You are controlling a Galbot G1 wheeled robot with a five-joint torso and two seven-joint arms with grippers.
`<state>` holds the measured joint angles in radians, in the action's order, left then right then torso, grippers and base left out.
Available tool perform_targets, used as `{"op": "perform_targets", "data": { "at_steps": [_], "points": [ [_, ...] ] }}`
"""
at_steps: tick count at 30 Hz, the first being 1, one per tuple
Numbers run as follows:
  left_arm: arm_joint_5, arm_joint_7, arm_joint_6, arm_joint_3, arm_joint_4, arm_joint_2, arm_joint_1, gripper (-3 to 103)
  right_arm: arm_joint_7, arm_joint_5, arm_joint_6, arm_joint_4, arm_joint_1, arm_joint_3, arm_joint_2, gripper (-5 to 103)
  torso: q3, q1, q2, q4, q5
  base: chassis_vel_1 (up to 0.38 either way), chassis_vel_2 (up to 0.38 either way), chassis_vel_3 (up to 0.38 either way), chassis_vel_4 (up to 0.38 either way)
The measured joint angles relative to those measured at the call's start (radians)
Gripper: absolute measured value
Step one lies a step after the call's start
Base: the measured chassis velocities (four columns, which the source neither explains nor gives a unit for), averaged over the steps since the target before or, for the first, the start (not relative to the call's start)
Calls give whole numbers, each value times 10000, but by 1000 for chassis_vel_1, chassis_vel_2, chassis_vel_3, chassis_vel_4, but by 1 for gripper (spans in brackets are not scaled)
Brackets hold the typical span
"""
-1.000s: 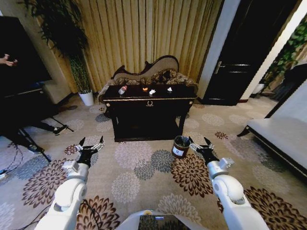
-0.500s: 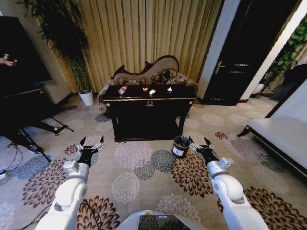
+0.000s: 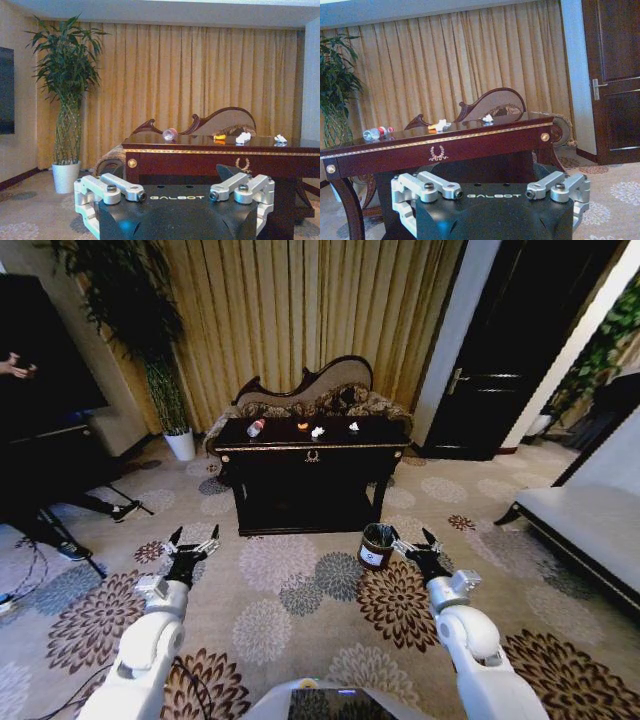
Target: Move to the front of the table and place the trash on the table into the trash bin.
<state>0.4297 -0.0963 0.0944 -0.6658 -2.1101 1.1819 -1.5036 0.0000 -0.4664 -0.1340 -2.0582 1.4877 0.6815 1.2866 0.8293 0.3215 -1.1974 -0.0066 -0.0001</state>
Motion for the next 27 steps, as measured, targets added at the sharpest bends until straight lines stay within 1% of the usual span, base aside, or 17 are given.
{"op": "perform_targets", "data": {
  "at_steps": [21, 27],
  "points": [
    [59, 30, 29, 2, 14, -166, 24, 100, 0, 20, -3, 87, -219, -149, -36, 100, 0, 0, 0, 1, 0, 0, 0, 0, 0],
    [61, 41, 17, -2, 129, -276, 150, 100, 0, 144, -138, 82, -225, -207, -43, 100, 0, 0, 0, 0, 0, 0, 0, 0, 0]
  ]
}}
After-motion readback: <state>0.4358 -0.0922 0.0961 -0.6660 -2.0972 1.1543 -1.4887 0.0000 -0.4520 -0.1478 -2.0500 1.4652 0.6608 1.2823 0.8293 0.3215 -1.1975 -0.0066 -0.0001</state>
